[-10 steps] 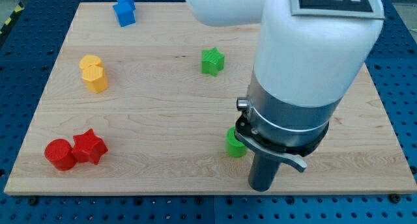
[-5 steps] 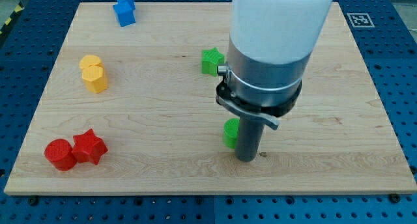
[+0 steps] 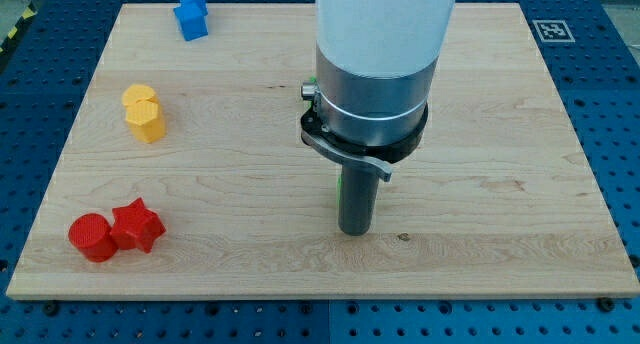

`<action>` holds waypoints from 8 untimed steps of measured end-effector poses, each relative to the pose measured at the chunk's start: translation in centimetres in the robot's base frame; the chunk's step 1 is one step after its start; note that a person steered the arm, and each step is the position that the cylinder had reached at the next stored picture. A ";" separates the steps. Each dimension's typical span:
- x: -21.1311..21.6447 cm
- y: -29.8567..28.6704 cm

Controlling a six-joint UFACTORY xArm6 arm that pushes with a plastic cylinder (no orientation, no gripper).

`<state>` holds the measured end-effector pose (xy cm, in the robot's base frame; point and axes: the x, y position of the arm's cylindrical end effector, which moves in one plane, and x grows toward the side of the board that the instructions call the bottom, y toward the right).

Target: Slide the green circle to the center

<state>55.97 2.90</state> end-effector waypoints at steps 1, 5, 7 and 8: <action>0.0 0.0; -2.9 0.0; -5.9 0.0; -8.7 0.0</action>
<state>47.30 2.90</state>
